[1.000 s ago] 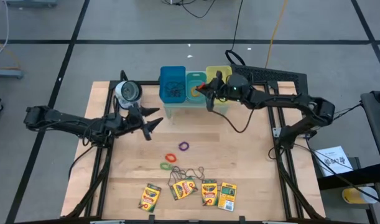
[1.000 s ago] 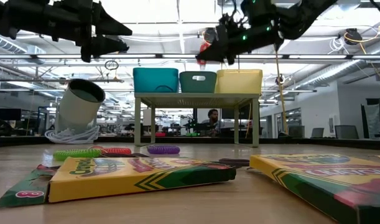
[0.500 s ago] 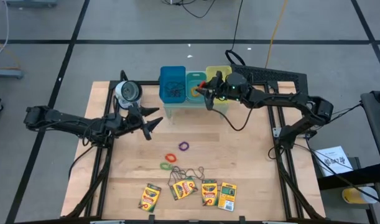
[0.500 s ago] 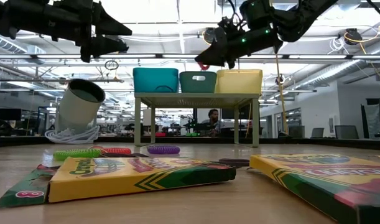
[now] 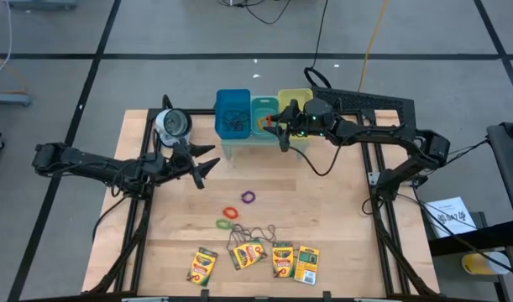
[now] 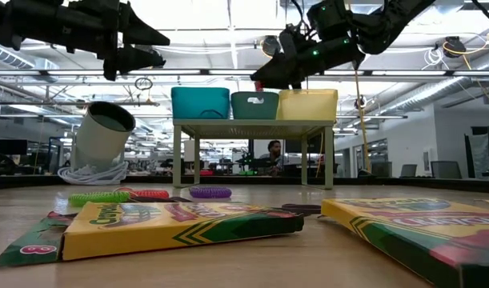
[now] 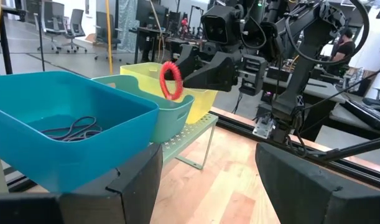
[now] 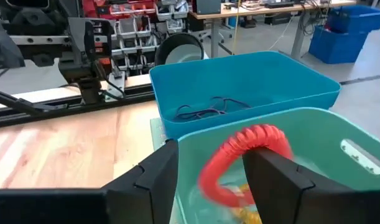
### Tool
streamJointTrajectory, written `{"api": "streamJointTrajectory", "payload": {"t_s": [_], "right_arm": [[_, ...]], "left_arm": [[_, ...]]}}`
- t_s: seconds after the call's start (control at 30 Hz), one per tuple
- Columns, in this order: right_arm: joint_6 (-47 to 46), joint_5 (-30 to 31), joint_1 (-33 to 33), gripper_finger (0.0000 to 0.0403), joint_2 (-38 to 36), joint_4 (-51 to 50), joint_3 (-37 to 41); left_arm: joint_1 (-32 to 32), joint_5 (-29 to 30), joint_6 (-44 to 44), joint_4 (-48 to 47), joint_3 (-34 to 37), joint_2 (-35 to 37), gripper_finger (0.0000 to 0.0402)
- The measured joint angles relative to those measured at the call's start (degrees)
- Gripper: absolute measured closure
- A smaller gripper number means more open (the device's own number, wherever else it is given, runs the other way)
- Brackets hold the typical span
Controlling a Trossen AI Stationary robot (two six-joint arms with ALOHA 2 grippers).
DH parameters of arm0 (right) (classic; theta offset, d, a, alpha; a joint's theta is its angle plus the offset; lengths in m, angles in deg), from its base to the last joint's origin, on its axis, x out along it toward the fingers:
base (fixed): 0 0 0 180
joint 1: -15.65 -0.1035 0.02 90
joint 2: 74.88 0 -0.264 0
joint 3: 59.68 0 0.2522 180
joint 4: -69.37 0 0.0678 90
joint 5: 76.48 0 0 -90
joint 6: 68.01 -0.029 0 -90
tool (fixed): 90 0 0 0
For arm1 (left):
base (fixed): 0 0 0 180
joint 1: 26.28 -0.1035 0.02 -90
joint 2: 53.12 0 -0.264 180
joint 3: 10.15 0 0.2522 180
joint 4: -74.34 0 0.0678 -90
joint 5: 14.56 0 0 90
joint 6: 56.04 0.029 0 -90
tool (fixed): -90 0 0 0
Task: Pick & Place Office Desk Supplies
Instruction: Put the left orange spring keychain into the green bin on the shelf
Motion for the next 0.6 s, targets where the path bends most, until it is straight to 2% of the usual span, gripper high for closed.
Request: {"api": "streamJointTrajectory", "payload": {"t_s": [0.2,0.43,0.6], "right_arm": [[-1.01,0.02,0.09,0.0233,-1.05,-0.76,-0.21],[3.53,0.13,0.09,0.0232,-1.05,-14.40,-9.52],[5.31,0.17,0.10,0.0233,-0.98,-22.01,-12.47]], "left_arm": [[0.00,0.00,-0.33,-0.04,-0.02,0.00,0.0133],[-0.53,0.04,-0.68,-0.06,-0.02,0.00,0.0133],[-0.55,0.04,-1.20,-0.06,-0.04,0.00,0.0133]]}}
